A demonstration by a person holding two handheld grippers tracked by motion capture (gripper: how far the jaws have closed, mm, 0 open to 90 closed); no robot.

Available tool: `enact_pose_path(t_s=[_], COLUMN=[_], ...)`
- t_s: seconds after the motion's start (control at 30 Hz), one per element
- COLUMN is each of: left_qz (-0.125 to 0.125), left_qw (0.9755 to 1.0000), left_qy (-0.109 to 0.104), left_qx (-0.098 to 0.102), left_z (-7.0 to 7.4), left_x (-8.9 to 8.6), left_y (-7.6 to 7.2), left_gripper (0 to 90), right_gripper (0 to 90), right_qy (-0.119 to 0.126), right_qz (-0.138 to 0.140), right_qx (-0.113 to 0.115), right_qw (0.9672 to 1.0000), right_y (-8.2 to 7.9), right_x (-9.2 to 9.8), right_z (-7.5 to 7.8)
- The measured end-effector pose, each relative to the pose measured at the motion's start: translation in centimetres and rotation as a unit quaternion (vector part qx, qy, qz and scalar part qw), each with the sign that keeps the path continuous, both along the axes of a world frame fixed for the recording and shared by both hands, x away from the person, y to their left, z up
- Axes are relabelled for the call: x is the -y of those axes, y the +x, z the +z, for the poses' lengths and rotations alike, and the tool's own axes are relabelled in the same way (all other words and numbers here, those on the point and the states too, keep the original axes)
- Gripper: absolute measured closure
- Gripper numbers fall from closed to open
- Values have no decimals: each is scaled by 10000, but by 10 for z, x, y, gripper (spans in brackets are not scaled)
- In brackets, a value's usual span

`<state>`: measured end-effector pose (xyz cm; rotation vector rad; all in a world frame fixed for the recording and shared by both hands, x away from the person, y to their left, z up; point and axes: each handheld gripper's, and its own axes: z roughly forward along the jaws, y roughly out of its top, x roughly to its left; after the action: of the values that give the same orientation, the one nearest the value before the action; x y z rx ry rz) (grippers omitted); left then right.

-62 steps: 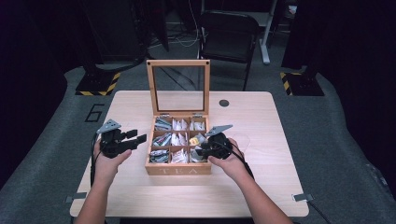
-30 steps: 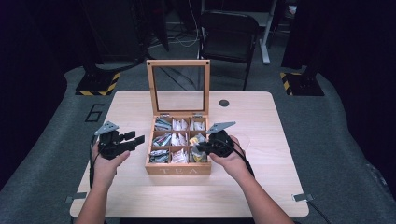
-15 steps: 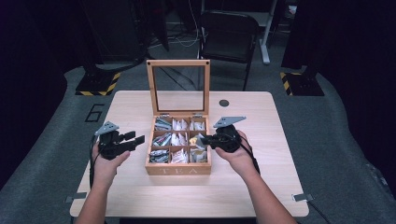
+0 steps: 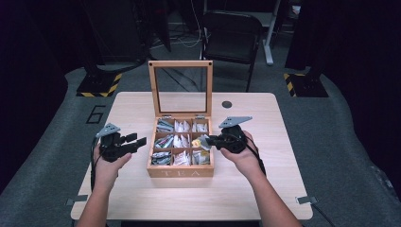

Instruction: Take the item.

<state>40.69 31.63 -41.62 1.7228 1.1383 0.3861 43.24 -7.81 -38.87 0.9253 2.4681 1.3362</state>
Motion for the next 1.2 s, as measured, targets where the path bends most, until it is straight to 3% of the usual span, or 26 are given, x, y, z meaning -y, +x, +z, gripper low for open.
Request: enact_pose_path(t_s=[0.2, 0.53, 0.63, 1.2], left_qz=[7, 14, 27, 45], left_qw=[10000, 10000, 10000, 10000], left_qy=[-2, -6, -28, -47], left_qx=[-8, -41, -37, -40], left_z=[0, -2, -2, -2], left_x=[0, -1, -1, -3], left_y=[0, 2, 2, 4], left_gripper=[460, 460, 460, 460], right_gripper=[828, 828, 828, 828], right_qy=[34, 173, 156, 5], right_qz=[-137, -602, -842, -1480], right_qx=[82, 269, 314, 387], right_qw=[9999, 9977, 9958, 9882], right_y=[1, 3, 4, 7], right_x=[9, 43, 57, 96], right_z=[4, 20, 23, 22])
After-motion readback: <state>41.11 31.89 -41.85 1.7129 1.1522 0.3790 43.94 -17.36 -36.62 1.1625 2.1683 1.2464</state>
